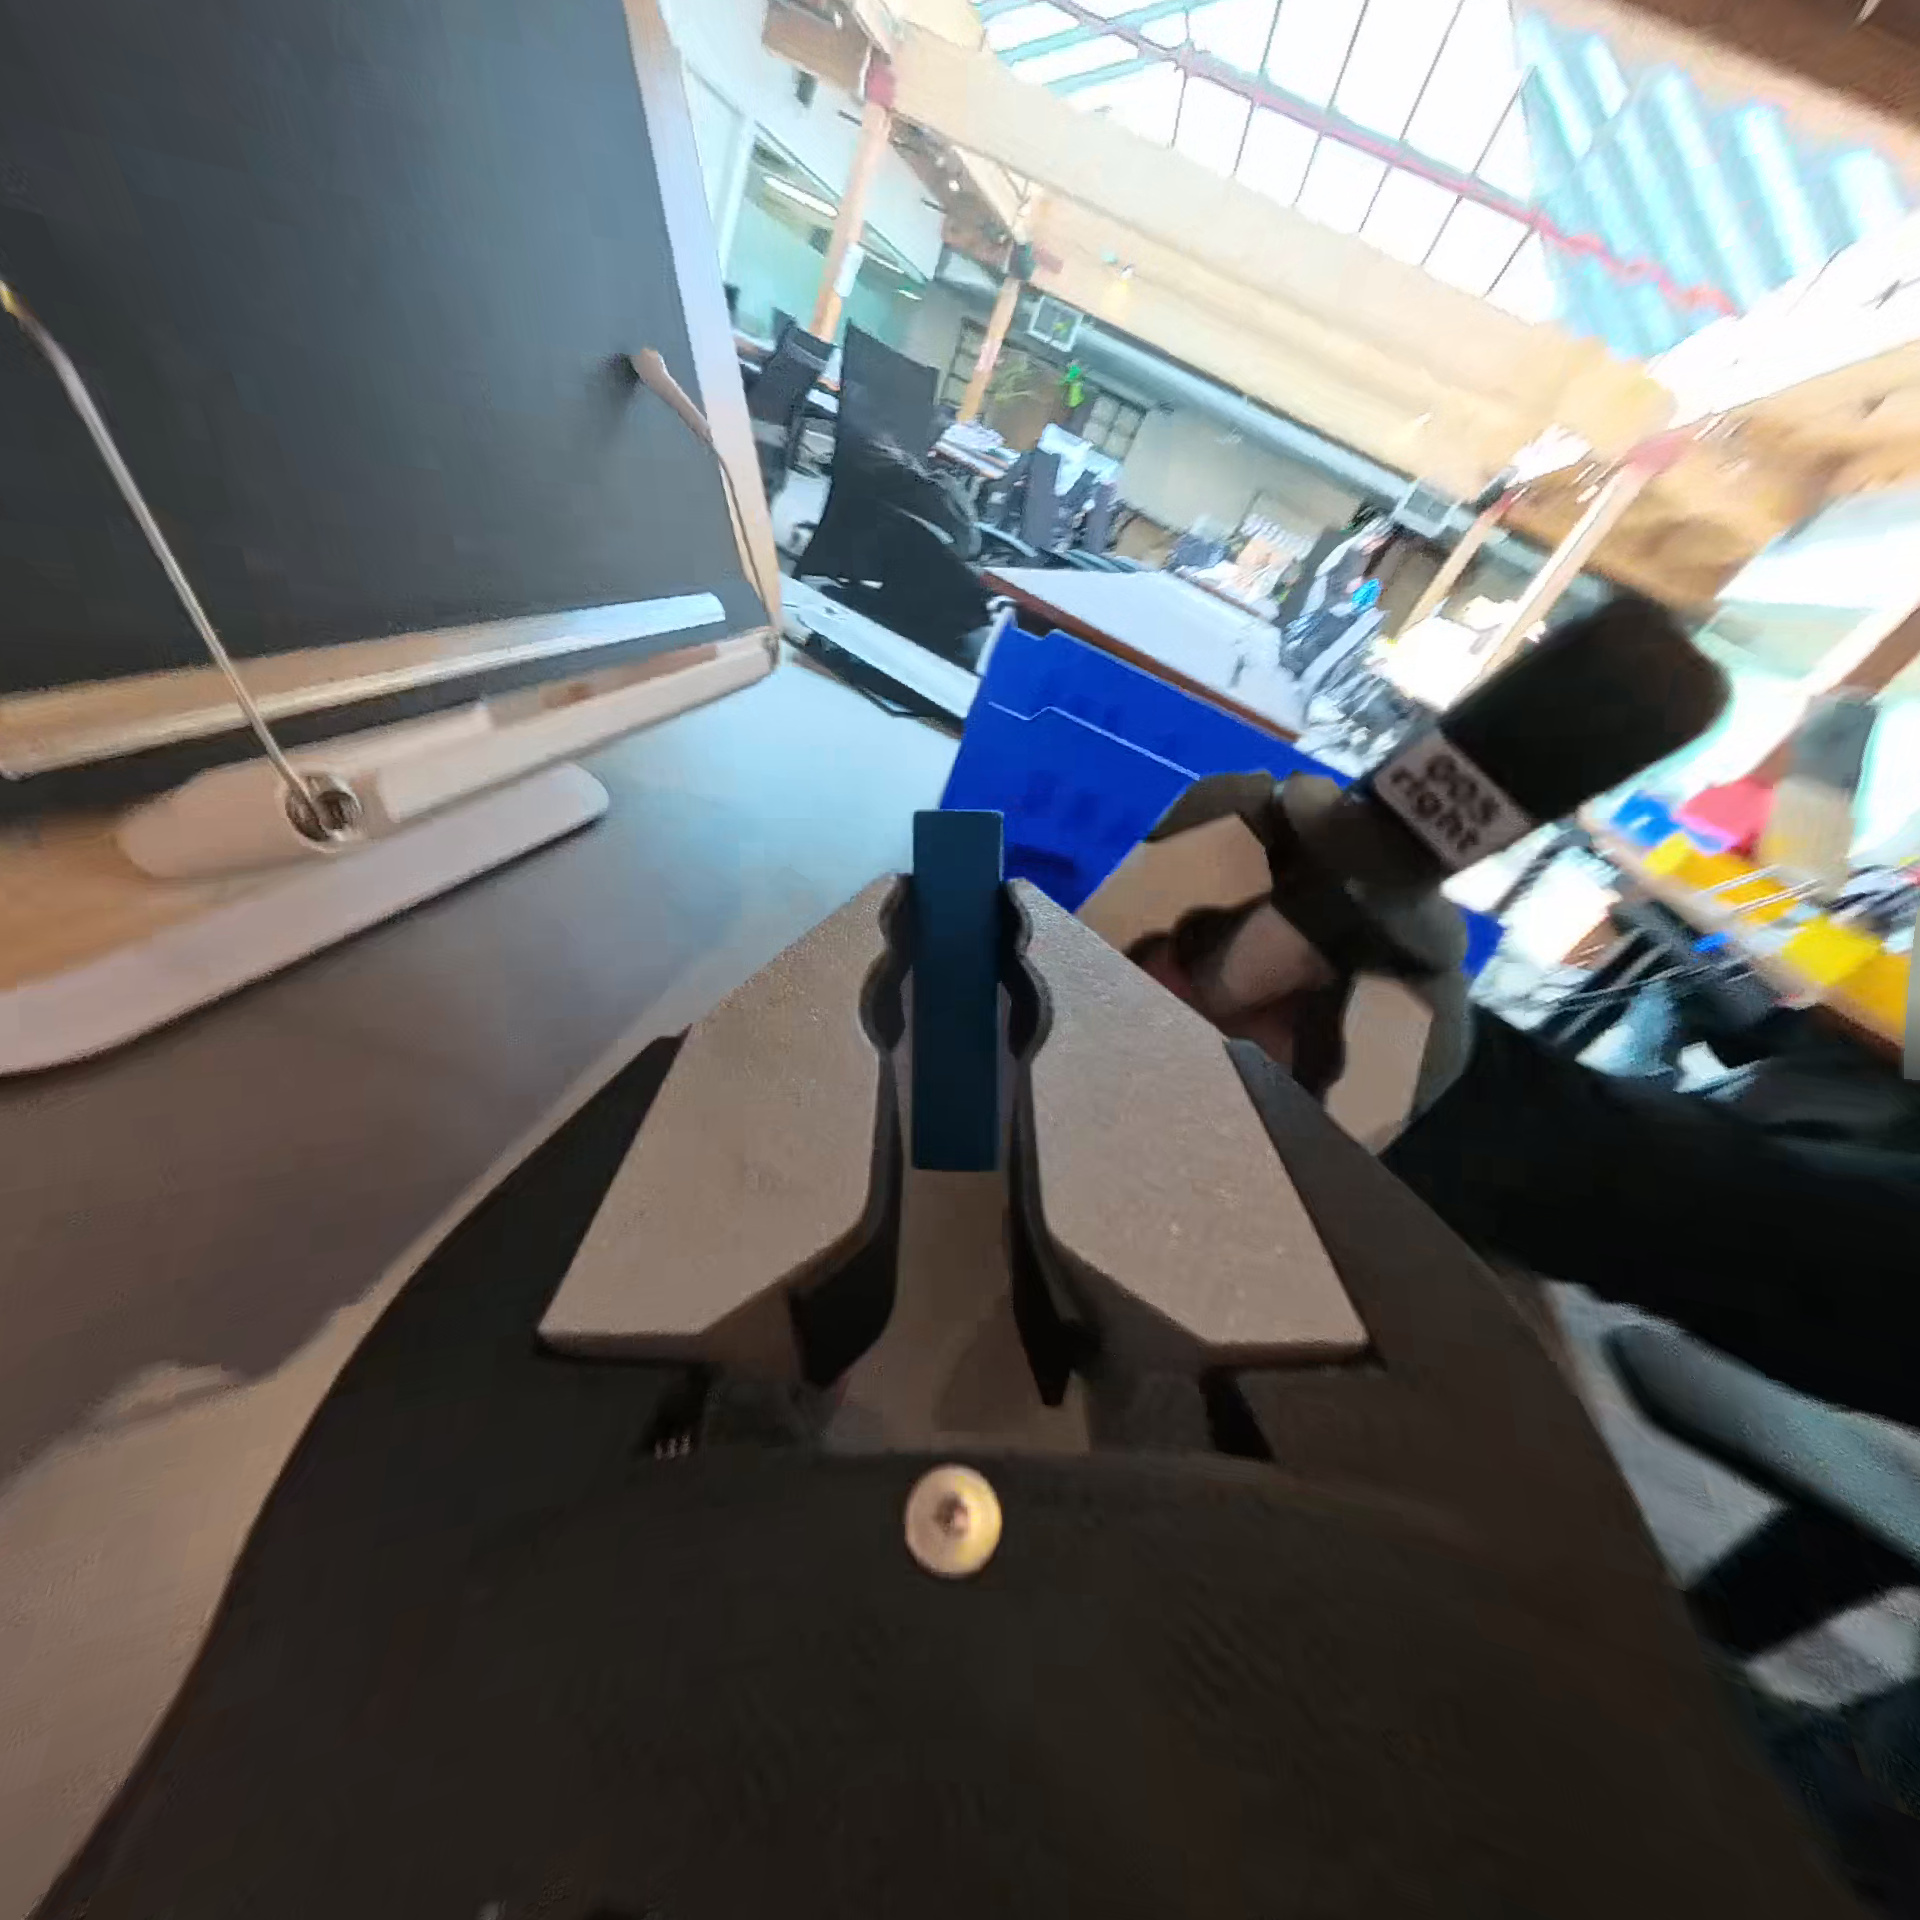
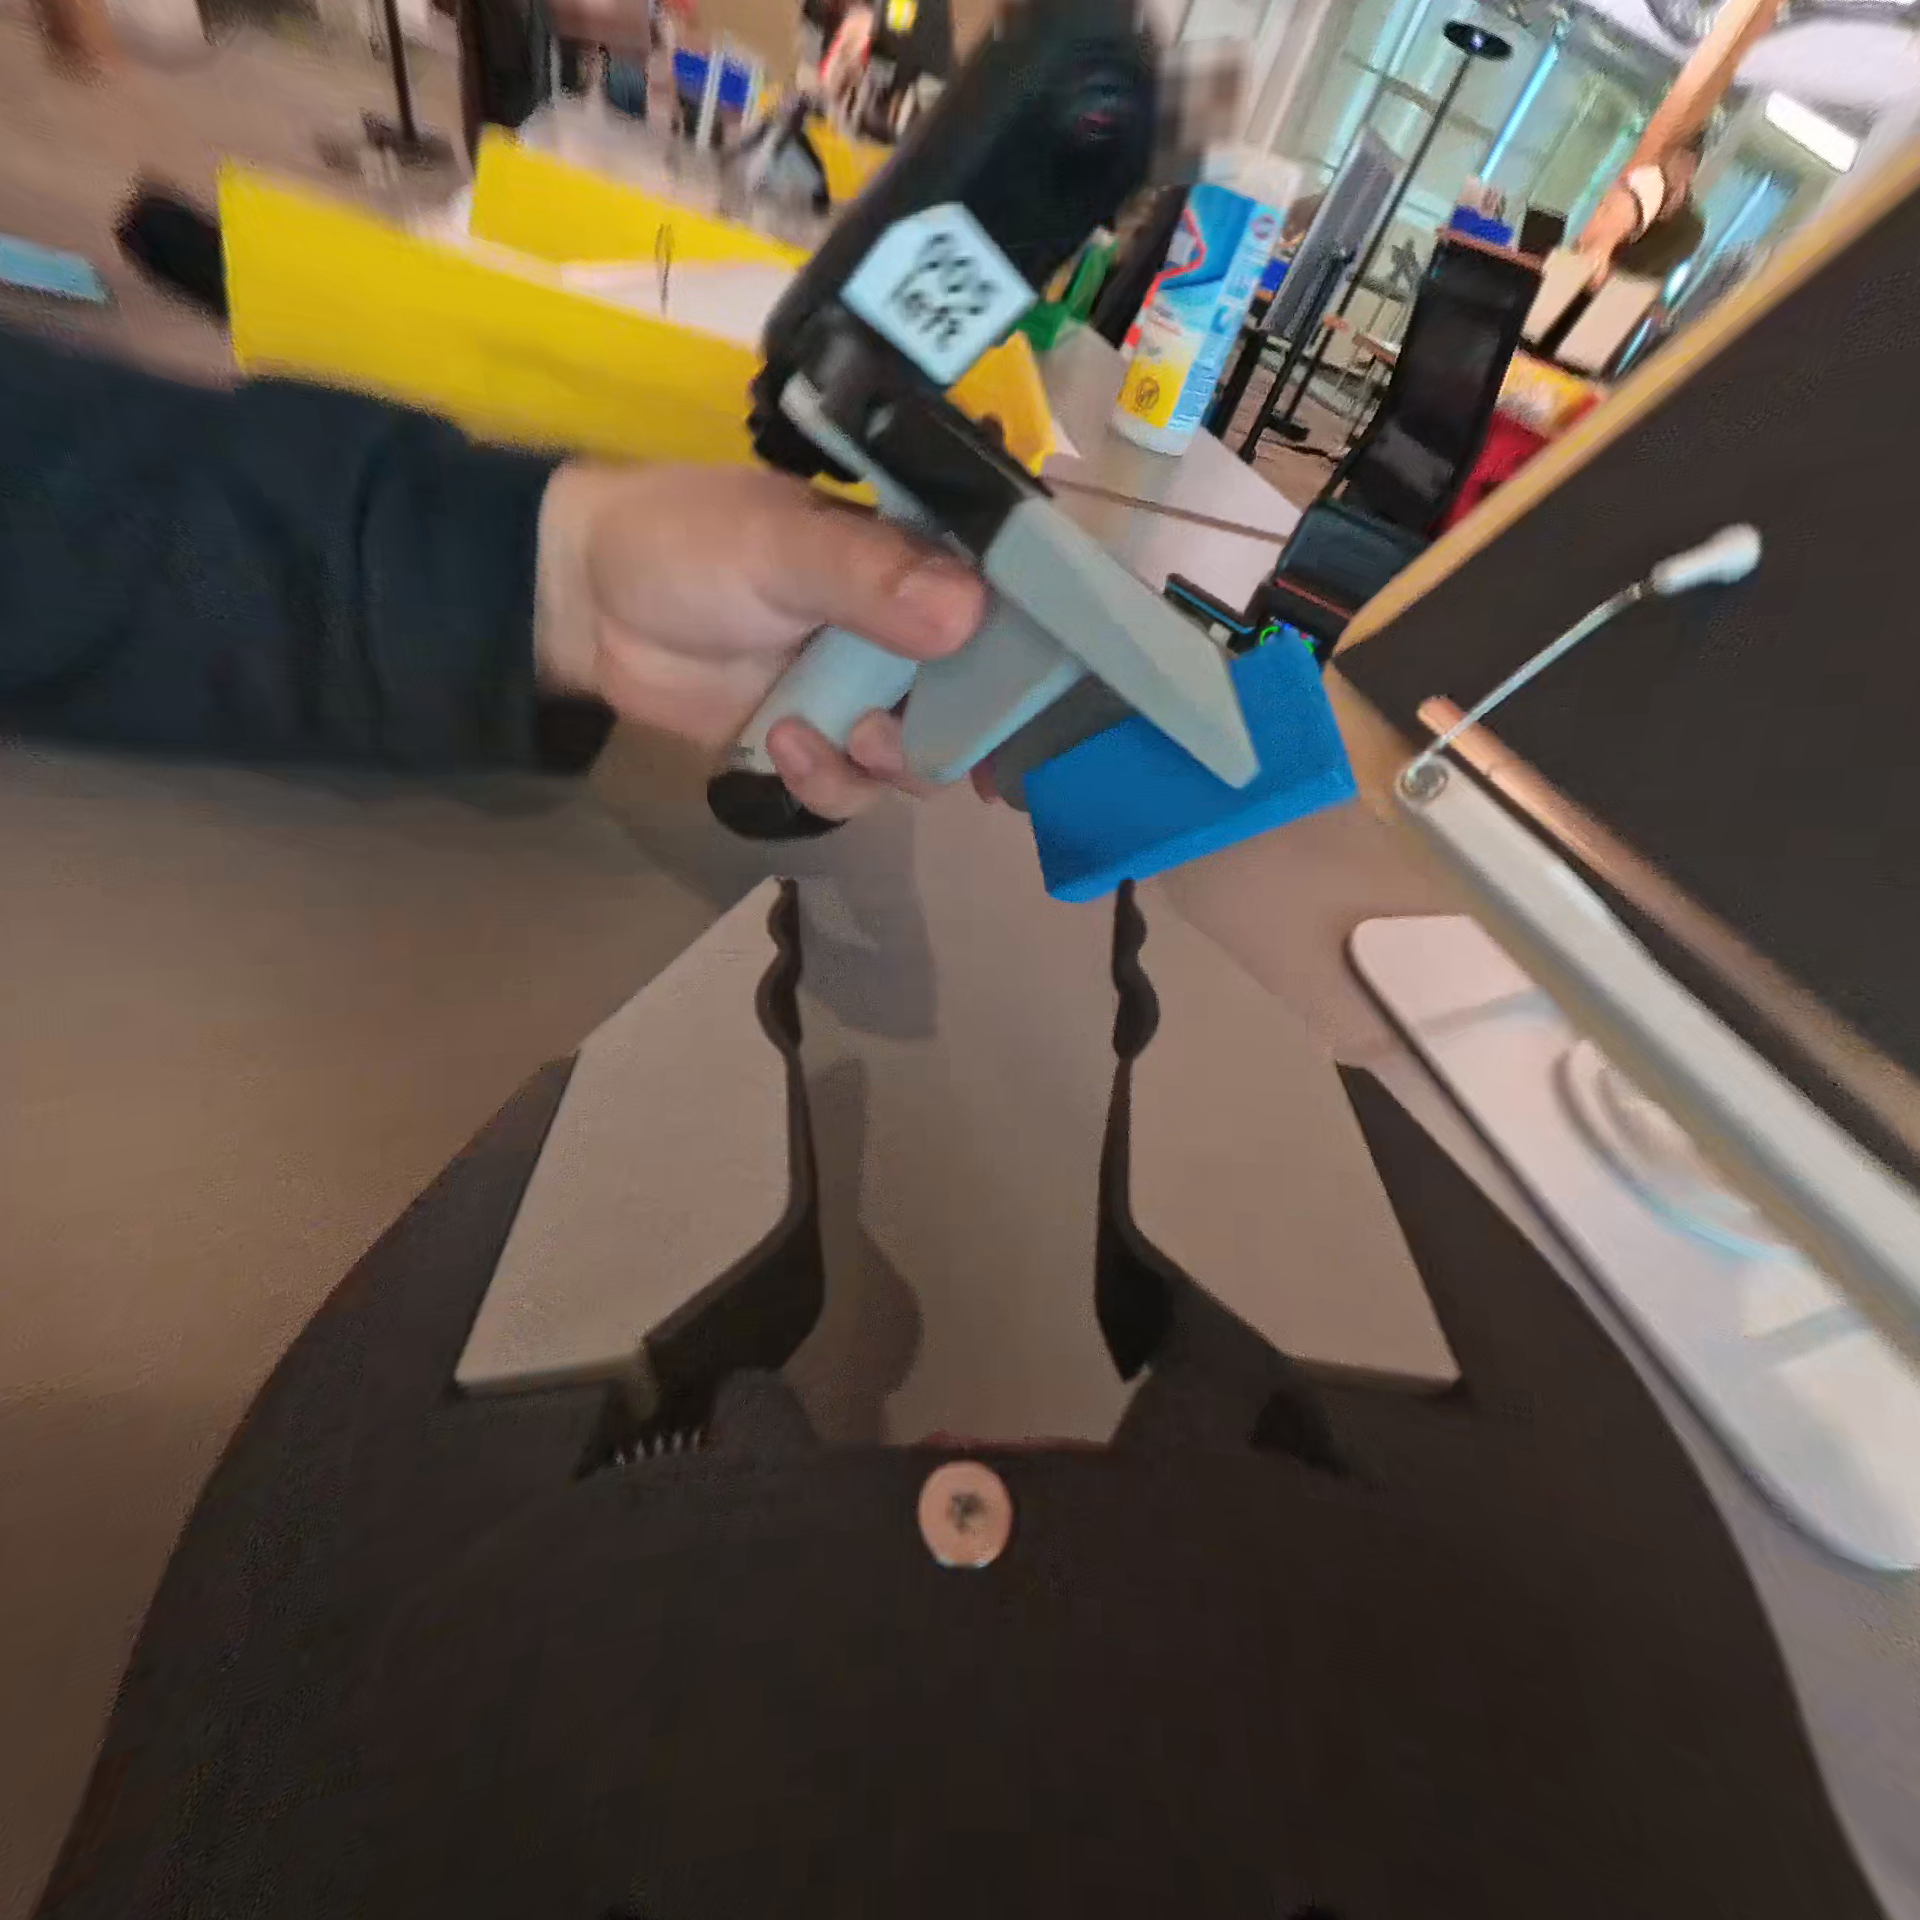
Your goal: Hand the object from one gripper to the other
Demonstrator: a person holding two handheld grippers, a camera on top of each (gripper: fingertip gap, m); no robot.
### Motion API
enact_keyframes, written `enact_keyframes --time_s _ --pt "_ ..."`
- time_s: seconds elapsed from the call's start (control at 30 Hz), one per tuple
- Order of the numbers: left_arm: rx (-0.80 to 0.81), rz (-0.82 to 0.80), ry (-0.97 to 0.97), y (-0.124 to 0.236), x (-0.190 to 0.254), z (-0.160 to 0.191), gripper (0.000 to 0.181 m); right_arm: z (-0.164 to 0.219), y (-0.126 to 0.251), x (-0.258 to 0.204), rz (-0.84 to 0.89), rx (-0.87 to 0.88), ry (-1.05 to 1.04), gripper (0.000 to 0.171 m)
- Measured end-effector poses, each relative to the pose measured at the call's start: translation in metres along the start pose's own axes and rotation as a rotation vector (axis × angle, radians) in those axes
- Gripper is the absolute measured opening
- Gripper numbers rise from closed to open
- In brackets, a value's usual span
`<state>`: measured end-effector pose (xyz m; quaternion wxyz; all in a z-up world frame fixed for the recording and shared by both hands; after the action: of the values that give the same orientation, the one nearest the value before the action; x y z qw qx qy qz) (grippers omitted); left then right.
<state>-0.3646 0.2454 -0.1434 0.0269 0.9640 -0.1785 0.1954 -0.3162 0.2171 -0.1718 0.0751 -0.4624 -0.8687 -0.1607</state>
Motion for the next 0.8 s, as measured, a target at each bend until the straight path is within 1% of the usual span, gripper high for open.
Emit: enact_keyframes --time_s 0.03,0.1,0.17,0.23,0.27,0.3,0.33,0.37,0.43,0.53,0.67,0.8 --pt "0.000 -0.021 -0.062 0.000 0.001 -0.002 0.013 -0.003 0.002 0.004 -0.016 0.027 -0.100 0.061" --pt "0.019 -0.035 -0.214 0.000 0.010 -0.008 0.012 -0.009 0.009 0.010 -0.067 0.082 -0.308 0.055" --pt "0.051 -0.008 -0.392 0.001 0.026 -0.013 0.011 -0.014 0.019 0.016 -0.153 0.121 -0.550 0.050" --pt "0.049 0.050 -0.509 -0.001 0.044 -0.011 0.013 -0.026 0.030 0.017 -0.317 0.195 -0.787 0.053" --pt "0.052 0.082 -0.542 -0.003 0.052 -0.009 0.013 -0.033 0.036 0.017 -0.394 0.245 -0.859 0.053" --pt "0.062 0.123 -0.566 -0.004 0.060 -0.007 0.013 -0.038 0.041 0.018 -0.436 0.291 -0.891 0.050" --pt "0.068 0.161 -0.581 -0.005 0.067 -0.005 0.013 -0.041 0.043 0.019 -0.443 0.319 -0.892 0.051" --pt "0.067 0.183 -0.599 -0.006 0.071 -0.003 0.013 -0.042 0.043 0.020 -0.431 0.327 -0.884 0.056" --pt "0.074 0.189 -0.664 -0.008 0.076 -0.001 0.013 -0.042 0.042 0.017 -0.446 0.307 -0.891 0.058" --pt "0.125 0.202 -0.780 -0.007 0.086 -0.003 0.014 -0.041 0.038 0.008 -0.535 0.280 -0.968 0.064" --pt "0.091 0.197 -0.864 -0.011 0.088 0.005 0.013 -0.041 0.034 0.003 -0.627 0.277 -1.095 0.071" --pt "0.061 0.182 -0.915 -0.015 0.087 0.011 0.013 -0.036 0.032 0.004 -0.635 0.263 -1.152 0.065"
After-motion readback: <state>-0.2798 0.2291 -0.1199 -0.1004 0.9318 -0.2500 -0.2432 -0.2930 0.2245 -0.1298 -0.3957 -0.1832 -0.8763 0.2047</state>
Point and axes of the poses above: each gripper's, where its closed fingertips meet, y back along the fingers, z out of its underside, x = y × z across the jaws, the point moved 1 cm from there along y, back along the fingers, and after that the axes turned 3 degrees about z, right-handed, at the moved point
